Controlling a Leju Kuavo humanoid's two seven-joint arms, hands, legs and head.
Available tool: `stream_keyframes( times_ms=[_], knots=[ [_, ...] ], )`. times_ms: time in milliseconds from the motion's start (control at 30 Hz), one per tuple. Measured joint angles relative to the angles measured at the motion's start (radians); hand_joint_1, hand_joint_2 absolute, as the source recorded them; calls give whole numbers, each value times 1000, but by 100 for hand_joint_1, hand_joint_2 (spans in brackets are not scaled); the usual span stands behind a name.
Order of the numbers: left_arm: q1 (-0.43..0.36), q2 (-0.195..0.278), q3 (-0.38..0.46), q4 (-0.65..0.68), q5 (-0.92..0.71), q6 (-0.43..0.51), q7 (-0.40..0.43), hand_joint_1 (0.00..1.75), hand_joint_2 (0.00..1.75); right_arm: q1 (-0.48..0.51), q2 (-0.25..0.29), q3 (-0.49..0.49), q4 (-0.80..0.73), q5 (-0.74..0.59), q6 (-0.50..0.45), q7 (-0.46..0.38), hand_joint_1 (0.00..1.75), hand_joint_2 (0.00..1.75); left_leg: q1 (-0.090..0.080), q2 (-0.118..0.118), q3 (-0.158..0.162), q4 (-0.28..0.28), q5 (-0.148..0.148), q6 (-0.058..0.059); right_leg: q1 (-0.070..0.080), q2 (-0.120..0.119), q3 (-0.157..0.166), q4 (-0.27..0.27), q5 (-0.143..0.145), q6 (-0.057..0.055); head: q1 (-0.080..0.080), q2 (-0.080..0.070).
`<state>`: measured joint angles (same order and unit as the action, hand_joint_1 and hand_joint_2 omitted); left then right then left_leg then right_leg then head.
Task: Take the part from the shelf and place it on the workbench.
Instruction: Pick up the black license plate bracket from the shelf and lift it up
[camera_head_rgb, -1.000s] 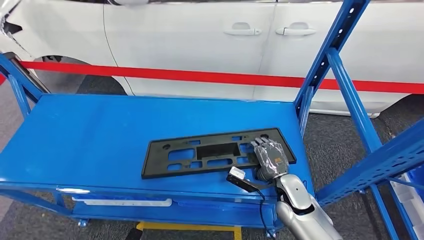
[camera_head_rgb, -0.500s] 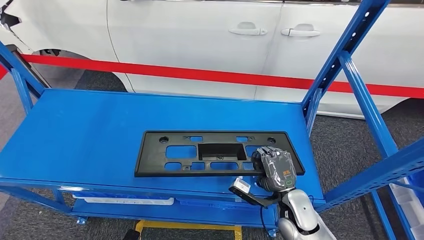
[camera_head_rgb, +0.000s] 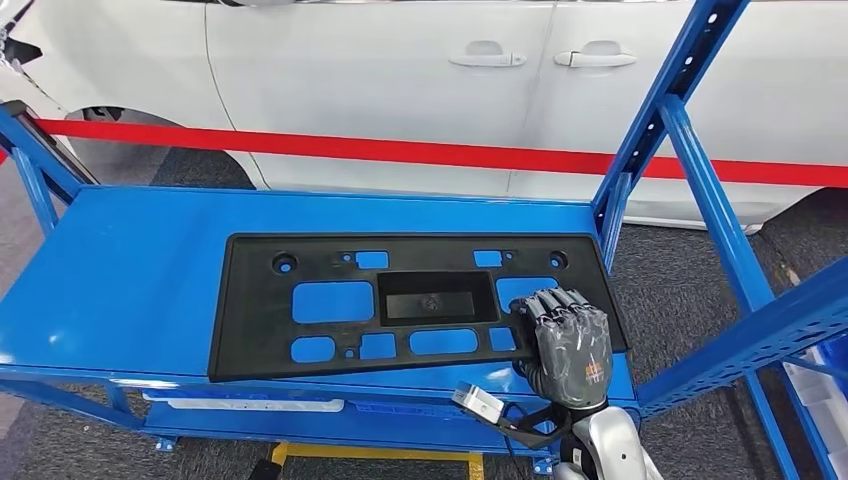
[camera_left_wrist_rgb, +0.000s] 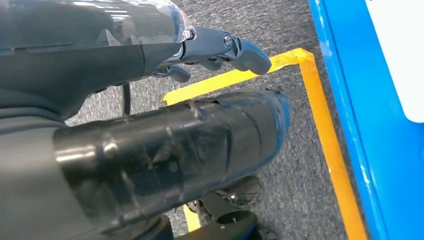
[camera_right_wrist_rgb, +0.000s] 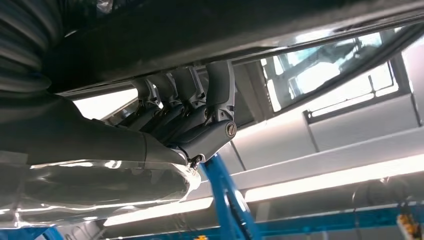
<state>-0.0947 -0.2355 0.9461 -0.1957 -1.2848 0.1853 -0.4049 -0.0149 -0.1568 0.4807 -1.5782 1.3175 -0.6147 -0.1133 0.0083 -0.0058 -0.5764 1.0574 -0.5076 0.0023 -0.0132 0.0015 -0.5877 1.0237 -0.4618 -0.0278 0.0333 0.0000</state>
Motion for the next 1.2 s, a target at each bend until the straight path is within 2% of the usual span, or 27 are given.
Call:
stream_keyframes(
  times_ms=[100,133,167,200,267,300,333,367,433,500,533,600,633,667,700,767,833,900,967,1000,1033,1100,1133,1167,1200],
  knots=[
    [1,0,0,0,0,0,-1,0,0,3,4,0,-9,10,-4,2,173,175,3,0,-85,182,-90,-10,2,-2,1,-1,0,-11,0,0],
    [2,0,0,0,0,0,-2,0,0,6,5,1,-11,21,-8,4,173,175,3,0,-107,227,-101,-12,3,-2,1,0,-1,-12,0,0],
    [3,0,0,0,1,1,-5,0,0,10,7,2,-16,36,-15,7,172,175,3,0,-114,237,-92,-12,4,-1,1,1,-2,-13,0,0],
    [3,0,0,0,3,1,-10,0,0,14,9,4,-24,53,-23,11,172,175,3,0,-101,206,-64,-10,4,-1,2,2,-3,-13,0,0],
    [3,1,0,0,5,0,-20,0,0,22,17,16,-47,91,-40,20,172,175,1,0,-37,70,6,-2,7,1,5,5,-6,-10,0,0],
    [2,2,0,0,6,-1,-25,0,0,26,21,25,-59,108,-48,25,171,175,0,0,-8,10,27,3,9,2,6,7,-8,-8,0,0],
    [1,3,0,0,6,-4,-29,0,0,29,25,35,-70,121,-54,29,171,175,-2,0,9,-27,36,8,11,3,5,8,-9,-4,0,0],
    [2,4,0,0,8,-8,-32,0,0,32,28,46,-79,132,-59,33,171,175,-5,0,13,-39,35,11,11,3,4,8,-8,0,0,0],
    [4,4,0,0,12,-19,-43,0,87,37,33,71,-95,153,-65,39,171,175,-3,0,14,-46,39,18,11,3,3,8,-8,10,0,0],
    [5,5,0,0,16,-30,-57,0,175,40,36,97,-107,173,-68,46,171,175,3,1,18,-55,46,29,9,2,-8,36,-31,21,0,0],
    [5,5,0,0,17,-35,-64,0,175,41,36,108,-110,181,-69,51,171,175,6,2,19,-59,49,34,7,2,-26,77,-58,27,1,0],
    [5,6,1,0,17,-41,-71,0,175,41,37,130,-113,193,-71,61,171,175,5,3,17,-60,50,38,2,1,-85,205,-123,36,1,0],
    [7,6,1,0,17,-42,-72,0,175,41,37,139,-113,197,-71,63,171,175,6,3,17,-59,50,38,-2,1,-110,258,-140,40,1,0],
    [8,6,1,0,16,-43,-72,0,175,41,37,146,-113,200,-71,64,171,175,6,3,17,-59,49,38,-5,0,-120,280,-138,44,1,0],
    [8,6,1,0,16,-44,-72,0,175,41,37,152,-113,202,-70,65,171,175,7,3,17,-58,48,37,-8,0,-111,263,-117,46,1,0],
    [8,6,1,0,16,-45,-72,0,175,39,37,160,-113,202,-70,65,171,175,9,1,19,-52,44,30,-13,-1,-48,138,-51,47,1,0],
    [8,6,1,0,17,-45,-73,0,175,36,37,165,-113,202,-71,65,171,175,8,-1,15,-42,39,19,-10,0,-1,37,-20,41,1,0],
    [8,7,1,0,17,-45,-73,0,175,35,38,168,-113,202,-71,66,171,175,5,-1,12,-40,38,6,-2,2,4,20,-23,29,0,0],
    [9,7,1,0,16,-45,-74,0,175,35,39,169,-113,202,-71,67,171,175,8,-1,12,-38,33,-6,-3,3,5,16,-19,15,0,0],
    [8,7,1,0,16,-45,-74,0,175,34,40,170,-113,202,-71,67,171,175,10,0,5,-21,19,-11,-5,2,7,12,-17,7,0,0],
    [8,7,1,0,16,-45,-74,0,175,34,42,170,-113,202,-71,67,171,175,11,0,-11,18,-6,-14,-7,0,8,9,-15,0,0,0],
    [9,7,2,0,16,-45,-74,0,175,34,44,172,-113,202,-71,67,171,175,12,0,-69,144,-70,-19,-4,-2,8,8,-14,-9,0,0],
    [10,8,2,0,16,-45,-74,0,175,34,45,173,-113,202,-71,67,171,175,12,0,-97,205,-93,-20,-2,-3,8,9,-14,-10,0,0],
    [11,8,2,0,16,-45,-74,0,175,34,45,173,-113,202,-71,67,171,175,12,0,-114,240,-98,-20,0,-3,8,9,-15,-11,0,0],
    [12,8,2,0,16,-45,-74,0,175,34,45,174,-113,202,-71,67,171,175,12,0,-112,235,-82,-19,1,-2,9,10,-15,-11,0,0]
  ],
)
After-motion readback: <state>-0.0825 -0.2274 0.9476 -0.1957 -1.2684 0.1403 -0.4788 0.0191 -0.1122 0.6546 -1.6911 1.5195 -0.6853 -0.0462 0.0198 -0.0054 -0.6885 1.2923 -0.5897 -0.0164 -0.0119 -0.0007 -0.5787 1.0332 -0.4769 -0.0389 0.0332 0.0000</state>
